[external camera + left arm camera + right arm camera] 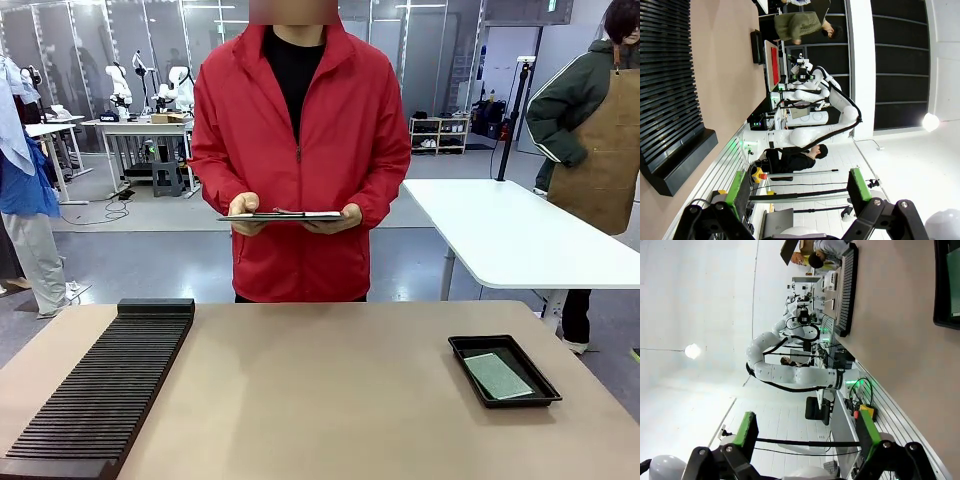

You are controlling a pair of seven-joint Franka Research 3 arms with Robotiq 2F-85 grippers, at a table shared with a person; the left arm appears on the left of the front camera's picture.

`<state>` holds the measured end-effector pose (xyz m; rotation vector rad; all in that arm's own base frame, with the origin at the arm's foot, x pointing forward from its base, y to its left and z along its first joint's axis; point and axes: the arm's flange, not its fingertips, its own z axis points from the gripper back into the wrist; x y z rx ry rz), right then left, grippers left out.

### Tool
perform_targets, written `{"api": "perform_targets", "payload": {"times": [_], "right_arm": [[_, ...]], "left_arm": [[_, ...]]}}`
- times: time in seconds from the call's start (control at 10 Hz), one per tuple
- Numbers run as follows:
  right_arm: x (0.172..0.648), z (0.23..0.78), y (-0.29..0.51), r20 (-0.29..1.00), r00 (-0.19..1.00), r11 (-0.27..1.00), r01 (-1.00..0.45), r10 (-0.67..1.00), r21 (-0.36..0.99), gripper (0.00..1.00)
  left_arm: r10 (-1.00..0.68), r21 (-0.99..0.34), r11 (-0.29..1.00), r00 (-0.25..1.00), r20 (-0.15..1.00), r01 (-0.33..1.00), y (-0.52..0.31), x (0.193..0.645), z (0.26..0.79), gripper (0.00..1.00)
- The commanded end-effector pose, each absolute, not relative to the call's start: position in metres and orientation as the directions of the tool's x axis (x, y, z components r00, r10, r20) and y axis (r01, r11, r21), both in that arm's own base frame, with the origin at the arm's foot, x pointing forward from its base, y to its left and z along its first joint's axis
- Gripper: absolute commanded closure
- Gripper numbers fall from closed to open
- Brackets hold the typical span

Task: Inspect the PCB.
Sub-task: Place the Blank PCB in the ESD tray.

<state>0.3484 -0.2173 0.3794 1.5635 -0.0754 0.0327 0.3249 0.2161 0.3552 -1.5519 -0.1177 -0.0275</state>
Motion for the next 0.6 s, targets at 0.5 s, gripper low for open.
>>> {"api": "perform_targets", "payload": {"times": [0.5], "right_arm": [[0.3479,0.3809,-0.2181,0.074,0.997,-0.007,-0.074,-0.028,0.997,0.0]], "left_arm": [[0.058,-0.995,0.02,0.994,0.095,0.094,0.2169,0.3245,0.3558,0.0]]}}
